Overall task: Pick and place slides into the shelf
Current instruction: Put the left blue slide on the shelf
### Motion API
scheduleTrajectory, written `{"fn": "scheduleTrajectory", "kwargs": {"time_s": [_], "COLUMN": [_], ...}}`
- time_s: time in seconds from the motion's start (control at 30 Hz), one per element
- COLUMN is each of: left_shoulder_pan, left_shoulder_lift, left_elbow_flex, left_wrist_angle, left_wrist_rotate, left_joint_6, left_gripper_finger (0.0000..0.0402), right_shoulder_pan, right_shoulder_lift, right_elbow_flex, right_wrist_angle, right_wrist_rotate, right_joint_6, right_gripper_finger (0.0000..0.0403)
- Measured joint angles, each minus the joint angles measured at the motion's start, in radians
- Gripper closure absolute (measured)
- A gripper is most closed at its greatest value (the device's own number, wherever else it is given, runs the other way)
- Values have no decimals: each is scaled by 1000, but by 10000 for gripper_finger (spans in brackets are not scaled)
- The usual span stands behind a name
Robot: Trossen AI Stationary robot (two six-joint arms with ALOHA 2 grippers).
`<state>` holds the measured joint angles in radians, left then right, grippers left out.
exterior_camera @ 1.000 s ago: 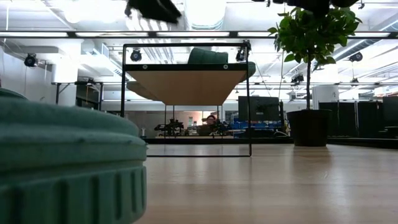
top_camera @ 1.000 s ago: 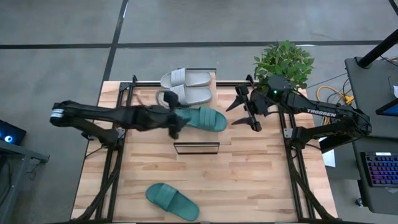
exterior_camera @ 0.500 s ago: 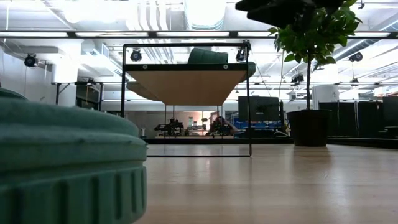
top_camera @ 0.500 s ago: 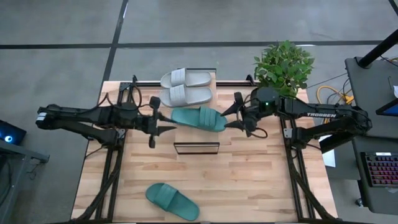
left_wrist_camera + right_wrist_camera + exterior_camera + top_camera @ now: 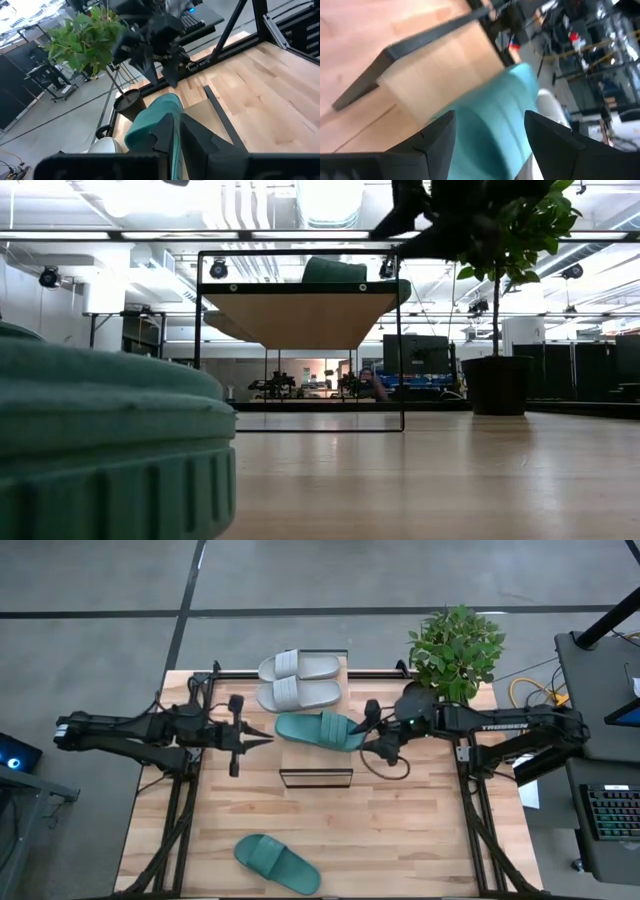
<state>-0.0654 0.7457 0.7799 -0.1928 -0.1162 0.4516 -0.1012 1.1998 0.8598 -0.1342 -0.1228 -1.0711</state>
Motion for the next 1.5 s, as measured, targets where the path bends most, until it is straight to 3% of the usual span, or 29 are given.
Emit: {"fn": "scheduleTrajectory", "kwargs": {"time_s": [0.43,0.7,1.03,1.5], "left_shoulder_pan": [0,0,-1,0], "left_shoulder_lift": [21,93,106,75], "left_elbow_flex": [-1,-2,-2,-2], "left_wrist_angle": [-10,-11,-10,-35], "left_wrist_rotate": [0,-1,-59,-60], "left_joint_6": [-2,-1,-1,-1], "left_gripper_finger": [387,387,387,387], "right_shoulder_pan": [143,246,245,194], "right_shoulder_lift": [-53,-18,14,49], "right_elbow_flex": [0,-26,-69,-80], "right_wrist_angle": [-134,-144,-89,-48], "right_wrist_rotate": [30,381,441,438], "right_joint_6": [103,174,165,120], "right_gripper_finger": [177,177,179,285]}}
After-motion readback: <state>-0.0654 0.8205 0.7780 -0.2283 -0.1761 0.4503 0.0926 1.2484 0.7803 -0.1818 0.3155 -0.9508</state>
